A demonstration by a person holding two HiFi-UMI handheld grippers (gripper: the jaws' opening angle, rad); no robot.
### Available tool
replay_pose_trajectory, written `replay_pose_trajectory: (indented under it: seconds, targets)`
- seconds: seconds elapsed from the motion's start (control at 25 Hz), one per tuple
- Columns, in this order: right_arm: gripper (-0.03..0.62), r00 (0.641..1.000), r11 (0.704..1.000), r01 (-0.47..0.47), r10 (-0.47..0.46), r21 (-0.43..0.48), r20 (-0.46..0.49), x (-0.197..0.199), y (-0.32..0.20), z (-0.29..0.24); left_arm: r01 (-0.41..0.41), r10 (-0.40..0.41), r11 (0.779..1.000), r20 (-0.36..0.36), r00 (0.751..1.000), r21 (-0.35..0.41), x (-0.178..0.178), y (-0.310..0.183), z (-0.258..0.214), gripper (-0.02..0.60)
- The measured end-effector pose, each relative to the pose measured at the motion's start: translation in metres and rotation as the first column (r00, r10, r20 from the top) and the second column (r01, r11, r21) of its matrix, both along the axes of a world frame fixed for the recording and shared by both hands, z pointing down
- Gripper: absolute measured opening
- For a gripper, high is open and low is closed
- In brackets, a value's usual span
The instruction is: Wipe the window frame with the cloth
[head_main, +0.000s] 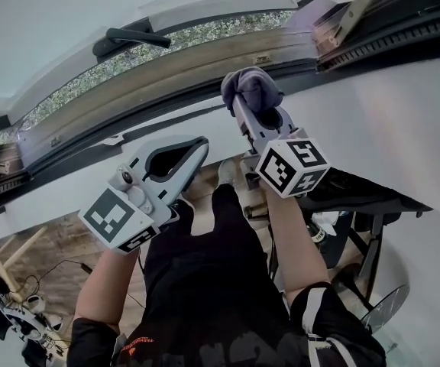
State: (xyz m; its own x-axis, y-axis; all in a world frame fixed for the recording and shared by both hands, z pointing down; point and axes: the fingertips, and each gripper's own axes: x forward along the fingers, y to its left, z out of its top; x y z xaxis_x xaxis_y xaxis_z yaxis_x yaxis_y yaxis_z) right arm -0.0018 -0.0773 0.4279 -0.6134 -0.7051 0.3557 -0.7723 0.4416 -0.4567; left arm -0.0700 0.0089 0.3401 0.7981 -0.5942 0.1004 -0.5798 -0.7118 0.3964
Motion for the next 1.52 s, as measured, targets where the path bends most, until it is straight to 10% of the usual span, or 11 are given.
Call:
replay_pose_trajectory:
  seconds: [0.48, 1.52]
  targets:
    - [0.106, 0.999, 0.985, -0.053, 0.054, 0.164, -0.002, 0.043, -0.02, -0.088, -0.03, 0.03, 0.995, 0.007, 1.0, 0.095, 0.028, -0.016, -0.051, 0.02]
    - [0.106, 0.988, 0.835, -0.148, 0.097, 0.53, 0.124, 0.102, -0.076, -0.338, -0.075, 0.077, 0.956, 0.003, 0.997, 0.283, 0.069, -0.057, -0.15, 0.02]
